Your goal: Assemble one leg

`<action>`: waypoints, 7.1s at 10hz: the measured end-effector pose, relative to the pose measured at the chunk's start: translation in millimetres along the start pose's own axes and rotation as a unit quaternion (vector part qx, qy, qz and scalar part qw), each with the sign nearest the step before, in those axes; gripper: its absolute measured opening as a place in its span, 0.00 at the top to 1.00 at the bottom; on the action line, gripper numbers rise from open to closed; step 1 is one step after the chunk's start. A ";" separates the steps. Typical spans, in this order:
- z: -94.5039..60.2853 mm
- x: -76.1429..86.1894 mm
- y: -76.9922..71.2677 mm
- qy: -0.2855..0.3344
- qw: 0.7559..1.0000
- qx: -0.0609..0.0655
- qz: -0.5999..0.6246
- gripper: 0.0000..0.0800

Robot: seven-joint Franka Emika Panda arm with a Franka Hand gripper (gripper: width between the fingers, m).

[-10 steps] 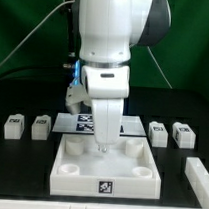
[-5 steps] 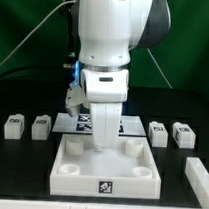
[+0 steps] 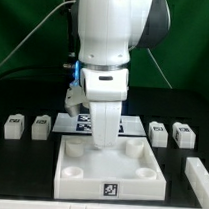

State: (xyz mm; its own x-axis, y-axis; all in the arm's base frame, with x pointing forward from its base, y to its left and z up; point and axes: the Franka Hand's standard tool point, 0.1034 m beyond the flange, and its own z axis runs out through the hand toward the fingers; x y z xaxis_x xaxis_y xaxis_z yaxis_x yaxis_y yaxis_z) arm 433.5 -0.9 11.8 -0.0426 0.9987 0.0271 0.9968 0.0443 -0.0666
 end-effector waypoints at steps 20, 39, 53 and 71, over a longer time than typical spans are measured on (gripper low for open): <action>-1.6 55.4 57.5 0.013 1.000 -0.014 0.022 0.30; -56.8 147.7 27.6 0.024 0.823 -0.018 0.568 0.19; -33.0 179.6 -1.7 -0.283 0.661 0.285 0.633 0.19; 8.3 195.0 -47.9 -0.288 0.660 0.271 0.639 0.64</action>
Offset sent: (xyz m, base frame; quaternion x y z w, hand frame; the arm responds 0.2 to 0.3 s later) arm 0.0000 0.0000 0.0000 0.0000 0.0000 0.0000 1.0000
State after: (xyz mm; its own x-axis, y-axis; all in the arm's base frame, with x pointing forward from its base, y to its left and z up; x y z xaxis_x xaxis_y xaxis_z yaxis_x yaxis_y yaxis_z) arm 376.9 192.0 12.0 0.6351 0.0660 -0.7696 0.0793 -0.9967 -0.0201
